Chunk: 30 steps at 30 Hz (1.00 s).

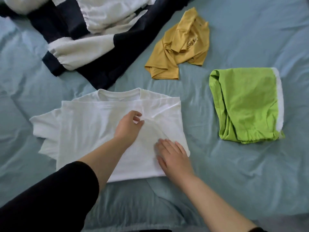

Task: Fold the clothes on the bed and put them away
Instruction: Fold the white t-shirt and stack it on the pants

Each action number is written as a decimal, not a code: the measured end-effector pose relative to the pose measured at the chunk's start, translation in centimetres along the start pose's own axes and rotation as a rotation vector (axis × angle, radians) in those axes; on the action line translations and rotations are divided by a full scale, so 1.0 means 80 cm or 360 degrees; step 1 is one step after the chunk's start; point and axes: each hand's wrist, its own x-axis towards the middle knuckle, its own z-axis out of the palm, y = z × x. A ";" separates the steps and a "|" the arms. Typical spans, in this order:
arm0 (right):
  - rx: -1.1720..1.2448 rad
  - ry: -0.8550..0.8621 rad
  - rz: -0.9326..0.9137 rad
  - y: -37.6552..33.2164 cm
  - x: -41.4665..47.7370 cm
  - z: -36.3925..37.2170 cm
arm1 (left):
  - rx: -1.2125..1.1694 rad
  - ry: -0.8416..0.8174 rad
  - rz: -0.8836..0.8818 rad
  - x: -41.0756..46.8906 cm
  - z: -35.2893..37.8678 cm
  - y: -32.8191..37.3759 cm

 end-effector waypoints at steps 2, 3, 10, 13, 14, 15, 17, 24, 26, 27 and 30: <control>0.0114 -0.0081 -0.0044 -0.036 0.024 0.002 | -0.0109 0.0081 -0.0060 -0.012 -0.030 -0.030; 0.0143 -0.0123 -0.0091 -0.056 0.037 0.005 | -0.0148 0.0124 -0.0099 -0.018 -0.048 -0.047; 0.0190 -0.0273 -0.0307 -0.216 0.118 0.047 | -0.0195 0.0567 -0.0373 -0.048 -0.182 -0.179; 0.0288 -0.0336 -0.0262 -0.270 0.150 0.054 | -0.0259 0.0752 -0.0575 -0.057 -0.217 -0.221; 0.0327 -0.0356 -0.0225 -0.285 0.162 0.054 | -0.0255 0.0787 -0.0639 -0.059 -0.223 -0.232; 0.0374 -0.0373 -0.0184 -0.298 0.175 0.053 | -0.0265 0.0801 -0.0684 -0.059 -0.227 -0.240; 0.0470 -0.0398 -0.0093 -0.321 0.204 0.050 | -0.0422 0.0781 -0.0726 -0.059 -0.230 -0.248; 0.0438 -0.0608 -0.0047 -0.397 0.320 0.064 | -0.0898 0.0655 -0.0732 -0.062 -0.238 -0.265; 0.0351 -0.0695 -0.0013 -0.413 0.345 0.074 | -0.0947 0.0597 -0.0752 -0.075 -0.241 -0.275; 0.0292 -0.0728 -0.0019 -0.420 0.355 0.076 | -0.0977 0.0573 -0.0753 -0.083 -0.242 -0.279; 0.0381 -0.0771 0.0019 -0.430 0.371 0.076 | -0.1077 0.0575 -0.0752 -0.106 -0.239 -0.288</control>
